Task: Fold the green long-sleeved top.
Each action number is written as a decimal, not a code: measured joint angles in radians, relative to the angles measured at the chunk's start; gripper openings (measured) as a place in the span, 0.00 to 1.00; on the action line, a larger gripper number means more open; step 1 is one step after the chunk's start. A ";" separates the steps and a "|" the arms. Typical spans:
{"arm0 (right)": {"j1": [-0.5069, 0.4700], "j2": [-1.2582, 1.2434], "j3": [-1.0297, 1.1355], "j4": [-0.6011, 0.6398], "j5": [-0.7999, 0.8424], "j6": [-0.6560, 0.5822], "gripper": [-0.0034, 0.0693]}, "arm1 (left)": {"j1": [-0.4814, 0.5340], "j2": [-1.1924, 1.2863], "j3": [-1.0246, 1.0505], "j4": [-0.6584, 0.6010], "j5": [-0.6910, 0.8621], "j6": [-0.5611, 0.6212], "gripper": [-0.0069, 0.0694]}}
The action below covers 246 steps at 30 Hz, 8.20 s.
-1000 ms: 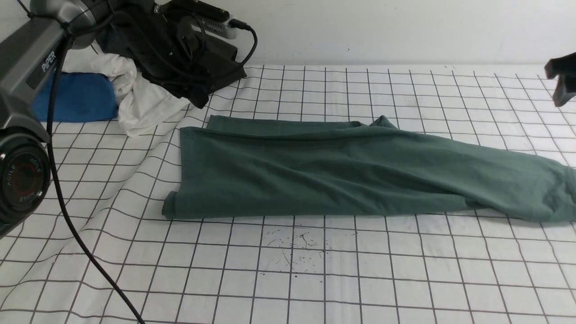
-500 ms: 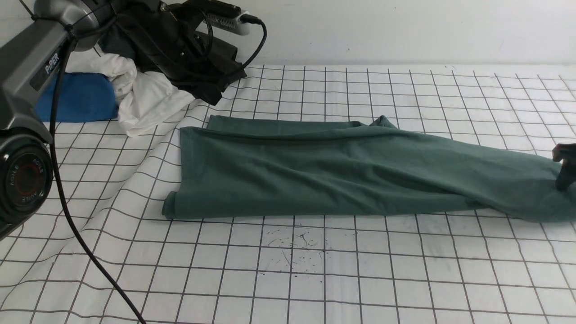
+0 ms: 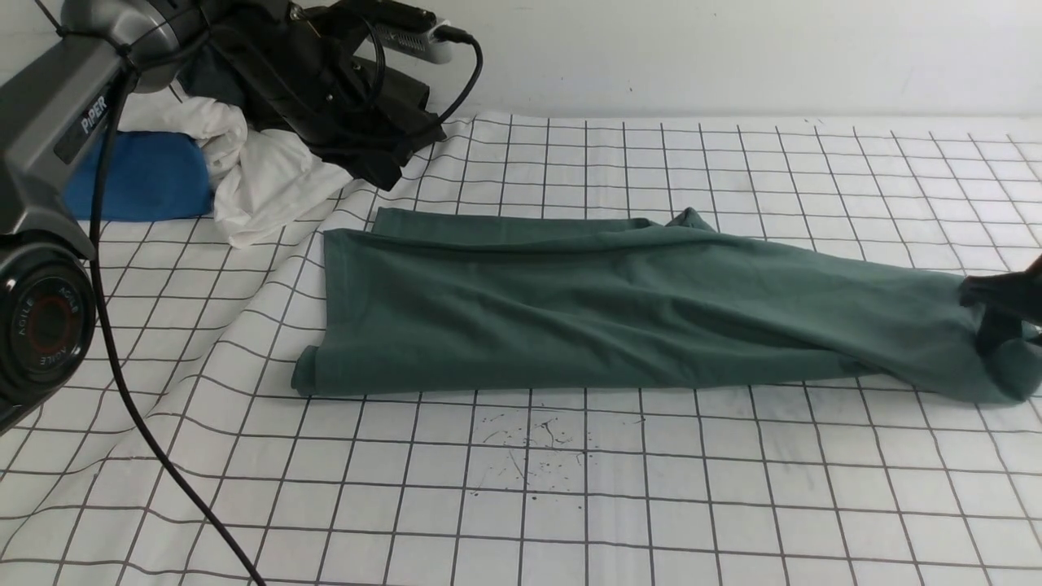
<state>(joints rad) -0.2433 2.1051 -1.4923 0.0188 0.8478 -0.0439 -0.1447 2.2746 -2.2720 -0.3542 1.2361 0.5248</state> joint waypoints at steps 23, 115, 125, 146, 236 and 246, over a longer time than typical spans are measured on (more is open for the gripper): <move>0.488 -0.278 -0.465 -0.091 0.248 -0.052 0.05 | 0.049 -0.101 0.000 0.083 0.001 -0.009 0.08; 0.727 -1.657 0.761 0.171 -0.225 -0.157 0.03 | 0.136 -2.179 1.824 0.014 -0.345 -0.134 0.08; 0.543 -1.824 1.035 0.099 -0.464 -0.103 0.03 | 0.136 -2.179 1.824 0.014 -0.345 -0.133 0.08; 0.167 -2.115 1.516 -0.034 -0.487 0.098 0.03 | 0.136 -2.180 1.824 0.014 -0.344 -0.133 0.08; 0.167 -2.115 1.516 -0.034 -0.484 0.095 0.03 | 0.161 -2.288 2.297 0.354 -0.888 -0.490 0.08; 0.167 -2.115 1.516 -0.034 -0.484 0.095 0.03 | 0.161 -2.288 2.297 0.323 -0.888 -0.490 0.08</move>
<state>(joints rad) -0.0759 -0.0101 0.0242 -0.0147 0.3639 0.0507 0.0161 -0.0135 0.0254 -0.0309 0.3485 0.0345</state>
